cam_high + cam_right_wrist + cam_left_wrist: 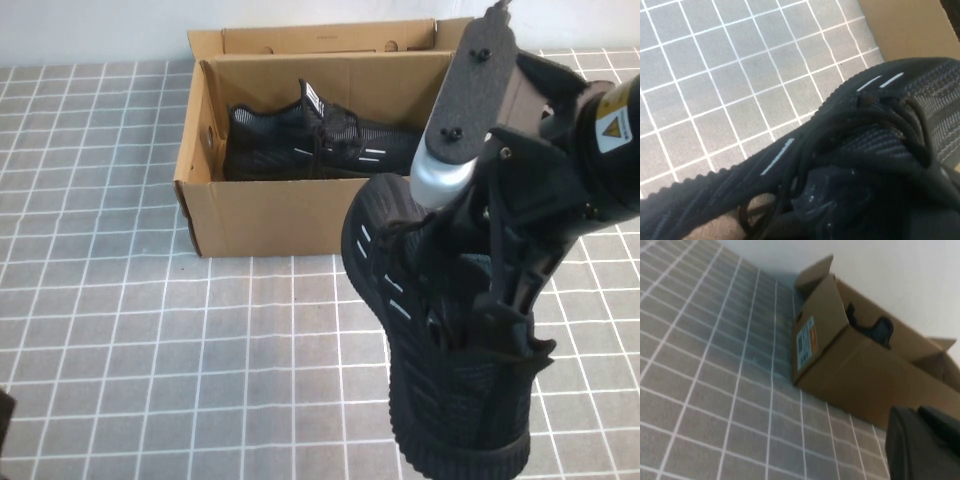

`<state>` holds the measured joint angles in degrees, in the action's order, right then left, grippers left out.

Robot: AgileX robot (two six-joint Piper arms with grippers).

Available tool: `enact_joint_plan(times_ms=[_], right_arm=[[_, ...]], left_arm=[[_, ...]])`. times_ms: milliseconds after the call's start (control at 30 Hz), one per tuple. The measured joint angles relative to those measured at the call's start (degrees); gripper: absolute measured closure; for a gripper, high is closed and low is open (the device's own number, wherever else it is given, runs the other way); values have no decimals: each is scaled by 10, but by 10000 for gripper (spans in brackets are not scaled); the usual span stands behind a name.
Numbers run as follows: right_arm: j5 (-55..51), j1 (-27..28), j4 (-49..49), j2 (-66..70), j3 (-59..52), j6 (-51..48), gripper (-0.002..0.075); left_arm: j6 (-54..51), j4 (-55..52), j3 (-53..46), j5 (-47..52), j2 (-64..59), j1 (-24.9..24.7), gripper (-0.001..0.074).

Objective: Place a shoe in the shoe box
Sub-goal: Hand over the shoe

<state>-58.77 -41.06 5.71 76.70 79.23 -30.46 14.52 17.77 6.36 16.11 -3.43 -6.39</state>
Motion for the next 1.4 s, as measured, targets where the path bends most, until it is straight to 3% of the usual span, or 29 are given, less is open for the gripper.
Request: enact_joint_plan(times_ms=[133,400,733,1033,1167,1400], right_arm=[[2,0,1,7,1,0,727],[17,0,-9,10,11,0,727],[32,1,-35,10,12,-3,727],[32,1,-40,10,12,-43,727],[32,1,-40,10,12,-54,727],[57,17,-57,10,12,-58,727]], left_arm=[[-36,1,76,79,-92,-24,737],[-217,26,254,160,-308,-67,737],[-529,177,508,302,-565,-68,737],[-752,258,655,465,-739,-68,737],[-813,282,717,528,-808,-68,737],[-855,299,809,535,-893,-68,737]])
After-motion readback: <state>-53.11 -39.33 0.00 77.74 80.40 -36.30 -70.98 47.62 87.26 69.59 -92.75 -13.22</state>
